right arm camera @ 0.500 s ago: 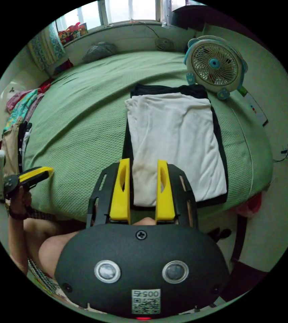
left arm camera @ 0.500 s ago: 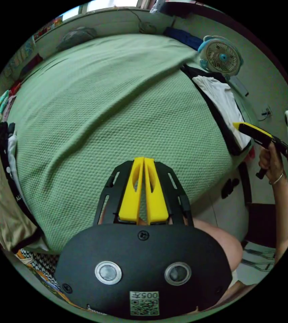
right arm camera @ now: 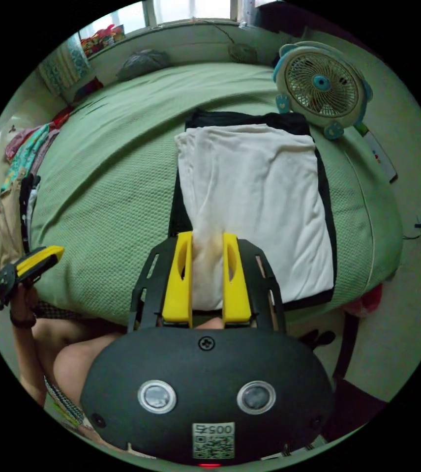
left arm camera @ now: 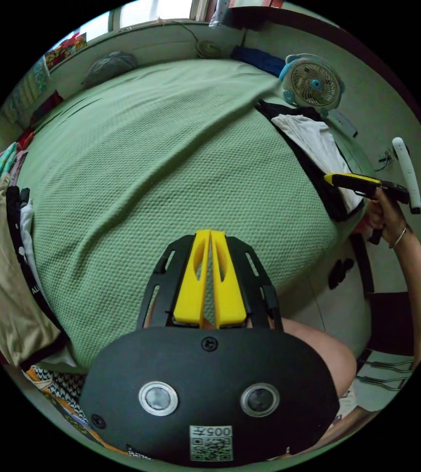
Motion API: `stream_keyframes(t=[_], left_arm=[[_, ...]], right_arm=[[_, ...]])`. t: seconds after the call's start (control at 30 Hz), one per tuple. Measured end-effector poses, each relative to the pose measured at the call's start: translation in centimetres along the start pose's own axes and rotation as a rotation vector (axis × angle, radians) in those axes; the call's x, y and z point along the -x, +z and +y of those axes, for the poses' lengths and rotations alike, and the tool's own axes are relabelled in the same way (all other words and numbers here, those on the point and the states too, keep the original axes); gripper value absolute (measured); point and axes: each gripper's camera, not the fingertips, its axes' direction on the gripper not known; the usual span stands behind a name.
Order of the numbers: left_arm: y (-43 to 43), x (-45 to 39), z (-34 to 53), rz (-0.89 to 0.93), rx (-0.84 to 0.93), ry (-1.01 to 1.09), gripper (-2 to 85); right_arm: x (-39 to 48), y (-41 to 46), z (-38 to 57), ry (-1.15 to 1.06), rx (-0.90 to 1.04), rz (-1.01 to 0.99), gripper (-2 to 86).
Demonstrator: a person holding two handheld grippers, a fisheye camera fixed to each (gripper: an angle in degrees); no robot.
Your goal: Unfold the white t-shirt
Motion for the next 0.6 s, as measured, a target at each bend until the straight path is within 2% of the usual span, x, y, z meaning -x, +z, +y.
stream_keyframes(t=[0.17, 0.37, 0.6], left_arm=[[1.1, -0.1, -1.0, 0.009, -0.006, -0.013, -0.6], [2.4, -0.7, -2.0, 0.001, 0.003, 0.003, -0.6], [3.4, -1.2, -2.9, -0.032, 0.006, 0.027, -0.6]], right_arm=[[-3.0, -1.0, -0.1, 0.052, 0.012, -0.097, 5.3], [-3.1, -2.3, 0.0, 0.016, -0.034, -0.043, 7.4], [-2.6, -1.8, -0.7, 0.010, 0.004, -0.033, 8.1]])
